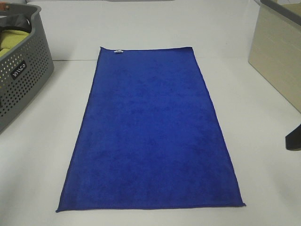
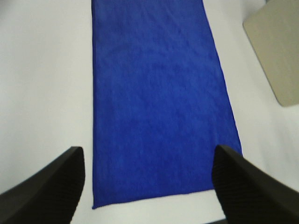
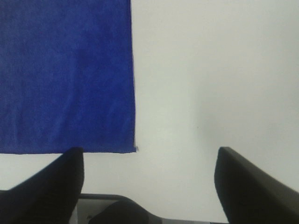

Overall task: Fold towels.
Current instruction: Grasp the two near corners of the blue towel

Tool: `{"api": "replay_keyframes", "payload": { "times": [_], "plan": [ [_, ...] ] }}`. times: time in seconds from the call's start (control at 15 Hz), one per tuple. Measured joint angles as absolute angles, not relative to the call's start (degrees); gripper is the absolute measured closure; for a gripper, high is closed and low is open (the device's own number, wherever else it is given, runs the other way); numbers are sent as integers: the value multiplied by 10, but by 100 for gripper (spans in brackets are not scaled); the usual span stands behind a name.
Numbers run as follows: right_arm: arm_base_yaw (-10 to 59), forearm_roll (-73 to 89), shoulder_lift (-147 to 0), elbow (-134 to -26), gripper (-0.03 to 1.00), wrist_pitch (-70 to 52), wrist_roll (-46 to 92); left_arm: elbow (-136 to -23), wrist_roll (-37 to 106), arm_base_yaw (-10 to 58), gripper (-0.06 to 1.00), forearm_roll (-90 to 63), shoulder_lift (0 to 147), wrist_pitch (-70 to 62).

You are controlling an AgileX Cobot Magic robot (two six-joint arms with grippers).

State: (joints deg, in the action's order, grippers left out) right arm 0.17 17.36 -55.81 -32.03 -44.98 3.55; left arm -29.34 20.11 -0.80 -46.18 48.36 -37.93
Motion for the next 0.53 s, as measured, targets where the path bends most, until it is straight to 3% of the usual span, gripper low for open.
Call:
{"api": "replay_keyframes", "payload": {
  "times": [0.53],
  "plan": [
    [2, 368, -787, -321, 24, -344, 219, -294, 517, -8, 23, -722, 864, -384]
  ]
}}
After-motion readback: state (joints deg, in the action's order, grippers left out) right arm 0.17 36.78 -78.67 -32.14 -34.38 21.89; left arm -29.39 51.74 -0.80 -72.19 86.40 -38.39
